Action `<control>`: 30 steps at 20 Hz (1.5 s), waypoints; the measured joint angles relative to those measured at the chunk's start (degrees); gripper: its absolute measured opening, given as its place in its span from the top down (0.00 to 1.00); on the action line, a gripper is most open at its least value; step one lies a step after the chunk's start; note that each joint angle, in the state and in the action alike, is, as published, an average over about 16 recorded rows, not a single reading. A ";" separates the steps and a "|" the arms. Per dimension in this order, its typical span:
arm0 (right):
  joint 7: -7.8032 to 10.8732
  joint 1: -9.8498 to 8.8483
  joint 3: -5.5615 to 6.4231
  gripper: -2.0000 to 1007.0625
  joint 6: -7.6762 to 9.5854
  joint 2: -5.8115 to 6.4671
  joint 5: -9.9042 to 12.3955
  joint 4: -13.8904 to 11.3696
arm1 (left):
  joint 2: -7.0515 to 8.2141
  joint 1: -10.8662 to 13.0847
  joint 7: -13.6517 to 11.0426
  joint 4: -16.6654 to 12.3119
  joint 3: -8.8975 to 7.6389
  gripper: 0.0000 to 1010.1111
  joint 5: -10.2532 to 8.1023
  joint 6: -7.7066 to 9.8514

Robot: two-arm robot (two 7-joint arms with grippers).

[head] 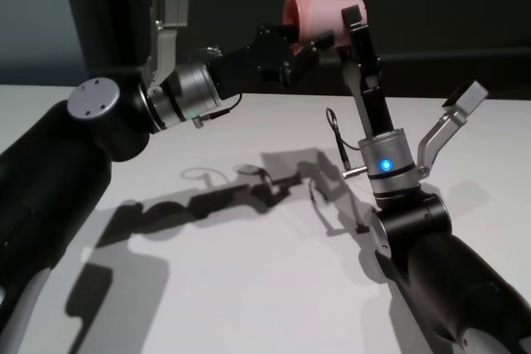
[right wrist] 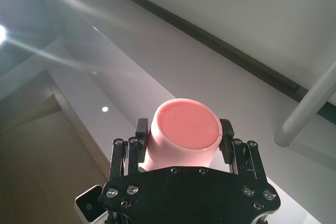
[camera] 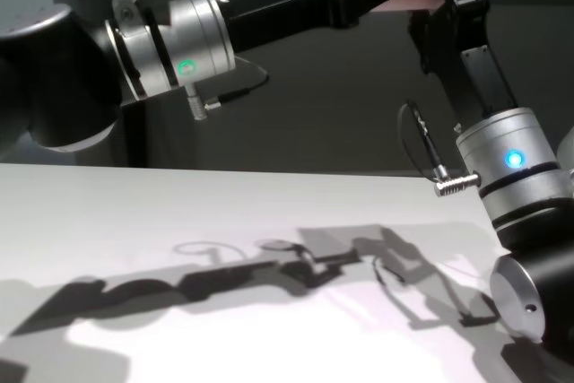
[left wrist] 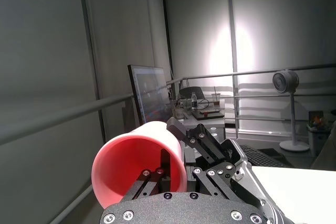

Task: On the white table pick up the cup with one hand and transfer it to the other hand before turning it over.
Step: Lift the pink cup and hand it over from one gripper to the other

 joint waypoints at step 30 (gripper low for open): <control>-0.05 0.00 0.03 0.22 0.00 0.00 0.02 0.00 | 7.33 8.59 9.94 -13.92 -1.10 0.01 1.02 3.96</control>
